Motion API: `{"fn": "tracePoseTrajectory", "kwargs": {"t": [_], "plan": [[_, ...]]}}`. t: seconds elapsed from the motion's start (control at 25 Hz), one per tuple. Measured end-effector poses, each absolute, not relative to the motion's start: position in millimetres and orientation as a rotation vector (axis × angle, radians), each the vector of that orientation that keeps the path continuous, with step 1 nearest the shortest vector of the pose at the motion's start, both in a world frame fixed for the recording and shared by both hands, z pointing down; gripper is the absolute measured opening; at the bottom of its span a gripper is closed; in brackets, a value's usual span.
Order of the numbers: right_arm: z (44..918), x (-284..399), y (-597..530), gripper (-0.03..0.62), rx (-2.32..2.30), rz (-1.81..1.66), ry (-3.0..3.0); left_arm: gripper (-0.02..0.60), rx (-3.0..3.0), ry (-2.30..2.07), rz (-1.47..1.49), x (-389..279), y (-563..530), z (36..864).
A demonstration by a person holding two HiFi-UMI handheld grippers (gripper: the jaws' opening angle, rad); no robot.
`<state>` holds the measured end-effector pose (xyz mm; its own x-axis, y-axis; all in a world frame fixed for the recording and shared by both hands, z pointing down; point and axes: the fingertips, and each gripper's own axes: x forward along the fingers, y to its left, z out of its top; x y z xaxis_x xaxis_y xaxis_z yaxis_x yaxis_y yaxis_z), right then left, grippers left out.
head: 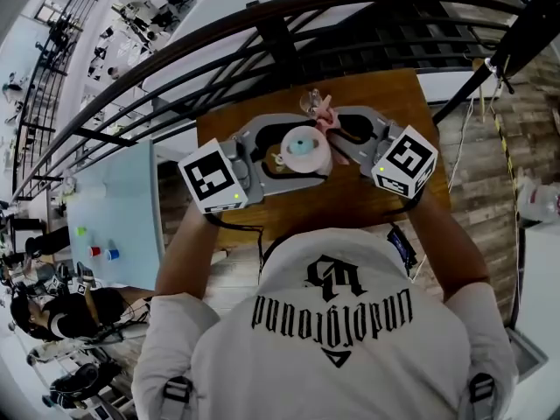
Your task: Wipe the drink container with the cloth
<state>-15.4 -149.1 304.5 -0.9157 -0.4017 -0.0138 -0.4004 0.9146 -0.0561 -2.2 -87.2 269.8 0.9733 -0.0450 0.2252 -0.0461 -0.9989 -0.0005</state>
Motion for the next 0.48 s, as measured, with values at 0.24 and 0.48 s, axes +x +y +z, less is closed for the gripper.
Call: {"fn": "tracePoseTrajectory", "kwargs": {"t": [0.24, 0.48], "plan": [[364, -20, -141, 0.043, -0.493, -0.258, 3.121, 0.387, 3.112, 0.024, 0.353, 6, -72, 262], [349, -28, -137, 0.043, -0.317, -0.24, 3.152, 0.387, 3.127, 0.059, 0.386, 9, -62, 269]]}}
